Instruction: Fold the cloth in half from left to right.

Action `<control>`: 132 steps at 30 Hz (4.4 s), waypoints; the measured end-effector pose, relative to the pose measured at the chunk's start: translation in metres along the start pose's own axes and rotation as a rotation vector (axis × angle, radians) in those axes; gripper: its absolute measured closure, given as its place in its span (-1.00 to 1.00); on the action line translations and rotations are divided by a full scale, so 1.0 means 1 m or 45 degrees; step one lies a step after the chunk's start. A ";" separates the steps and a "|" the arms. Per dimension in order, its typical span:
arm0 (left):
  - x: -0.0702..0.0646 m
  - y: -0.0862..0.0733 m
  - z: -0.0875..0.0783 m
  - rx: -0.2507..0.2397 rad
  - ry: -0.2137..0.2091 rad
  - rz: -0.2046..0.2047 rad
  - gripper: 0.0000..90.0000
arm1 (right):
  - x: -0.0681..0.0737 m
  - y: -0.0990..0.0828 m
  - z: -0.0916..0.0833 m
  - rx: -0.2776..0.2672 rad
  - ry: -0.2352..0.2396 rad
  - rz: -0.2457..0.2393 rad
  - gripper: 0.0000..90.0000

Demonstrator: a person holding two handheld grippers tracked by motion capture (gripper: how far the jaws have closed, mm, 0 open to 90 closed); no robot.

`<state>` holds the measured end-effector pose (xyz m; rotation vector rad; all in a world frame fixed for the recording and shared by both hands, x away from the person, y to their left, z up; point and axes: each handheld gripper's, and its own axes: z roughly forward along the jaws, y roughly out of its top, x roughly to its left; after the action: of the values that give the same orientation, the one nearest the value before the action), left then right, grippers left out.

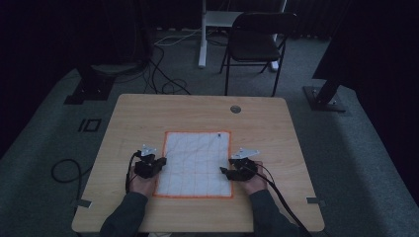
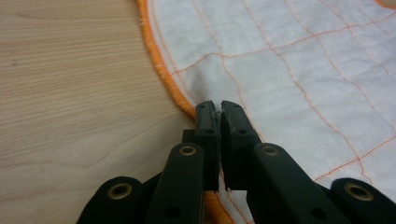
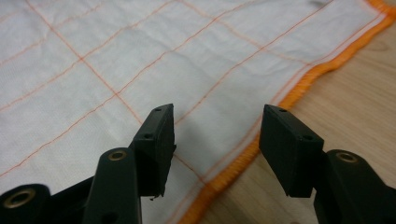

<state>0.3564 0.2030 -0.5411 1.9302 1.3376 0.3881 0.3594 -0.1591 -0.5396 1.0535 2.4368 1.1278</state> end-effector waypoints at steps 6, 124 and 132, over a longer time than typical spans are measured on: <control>0.008 -0.002 -0.005 0.003 0.047 -0.021 0.95 | -0.003 0.000 -0.003 -0.014 -0.003 0.017 0.01; -0.118 0.072 0.038 0.010 -0.455 0.306 0.68 | -0.023 -0.007 -0.015 -0.026 -0.109 0.100 0.06; -0.105 0.055 0.029 0.016 -0.385 0.320 0.67 | -0.018 -0.004 -0.015 -0.058 -0.090 0.088 0.08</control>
<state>0.3678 0.0876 -0.5047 2.0776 0.9100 0.1966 0.3626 -0.1823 -0.5337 1.1517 2.3258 1.1422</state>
